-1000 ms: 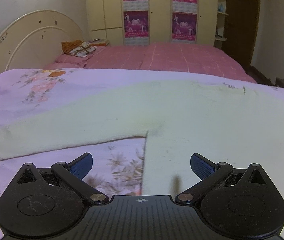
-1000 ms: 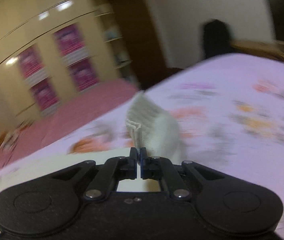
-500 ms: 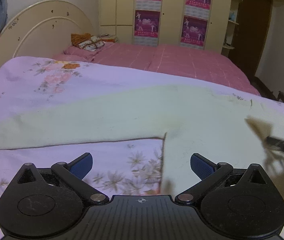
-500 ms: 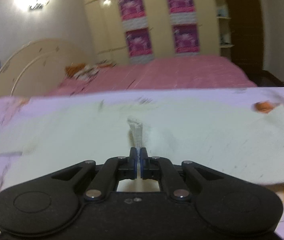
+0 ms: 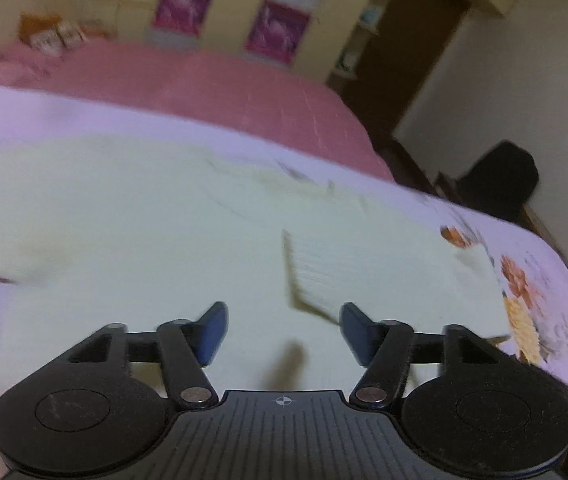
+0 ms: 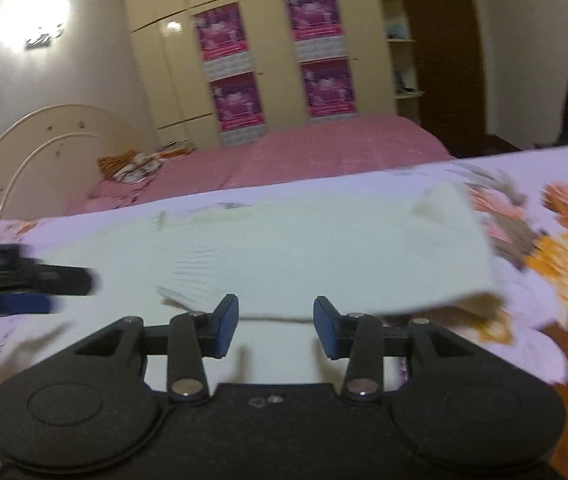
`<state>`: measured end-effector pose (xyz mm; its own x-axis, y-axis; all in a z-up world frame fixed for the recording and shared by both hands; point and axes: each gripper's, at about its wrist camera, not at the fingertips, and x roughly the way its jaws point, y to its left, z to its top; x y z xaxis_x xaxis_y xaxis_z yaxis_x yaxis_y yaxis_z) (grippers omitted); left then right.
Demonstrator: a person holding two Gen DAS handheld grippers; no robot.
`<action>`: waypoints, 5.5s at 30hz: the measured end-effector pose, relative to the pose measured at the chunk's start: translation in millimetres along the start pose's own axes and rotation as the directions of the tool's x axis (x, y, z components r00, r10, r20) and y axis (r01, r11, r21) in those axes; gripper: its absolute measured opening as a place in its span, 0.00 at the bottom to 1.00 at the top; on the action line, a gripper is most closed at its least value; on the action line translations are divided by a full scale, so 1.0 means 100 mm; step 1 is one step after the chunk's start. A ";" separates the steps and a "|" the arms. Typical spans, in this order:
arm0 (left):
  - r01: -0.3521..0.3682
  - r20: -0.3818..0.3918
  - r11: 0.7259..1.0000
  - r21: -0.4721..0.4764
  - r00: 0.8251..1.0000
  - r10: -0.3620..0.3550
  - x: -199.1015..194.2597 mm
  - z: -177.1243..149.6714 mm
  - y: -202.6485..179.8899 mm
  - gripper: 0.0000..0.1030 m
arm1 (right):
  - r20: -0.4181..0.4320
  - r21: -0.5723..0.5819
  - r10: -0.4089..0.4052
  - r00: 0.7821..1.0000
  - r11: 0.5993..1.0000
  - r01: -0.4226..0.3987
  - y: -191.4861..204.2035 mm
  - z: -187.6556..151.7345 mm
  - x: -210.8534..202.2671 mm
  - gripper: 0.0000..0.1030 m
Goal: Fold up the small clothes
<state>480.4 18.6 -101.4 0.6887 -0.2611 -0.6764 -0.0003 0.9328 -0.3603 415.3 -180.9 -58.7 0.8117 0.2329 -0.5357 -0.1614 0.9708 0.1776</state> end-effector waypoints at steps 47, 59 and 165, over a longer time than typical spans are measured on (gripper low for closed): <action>-0.254 0.077 0.966 -0.053 0.963 0.257 -0.07 0.15 1.09 0.04 | -0.042 0.078 -0.089 0.995 0.993 0.092 -0.54 -0.02 0.23 0.33; -0.265 0.074 0.963 -0.050 0.961 0.268 -0.03 0.08 1.07 0.04 | -0.081 0.045 -0.086 0.993 0.995 0.089 -0.52 0.00 0.45 0.22; -0.172 0.175 0.936 0.306 0.977 0.122 0.33 0.18 -0.15 0.03 | -0.078 0.103 -0.065 0.995 0.992 0.073 -0.58 -0.08 -0.12 0.27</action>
<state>516.2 0.6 -106.3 0.7999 -0.0978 -0.5922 0.1037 0.9943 -0.0242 409.9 -239.6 -69.3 0.7739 0.1729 -0.6092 -0.0431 0.9741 0.2218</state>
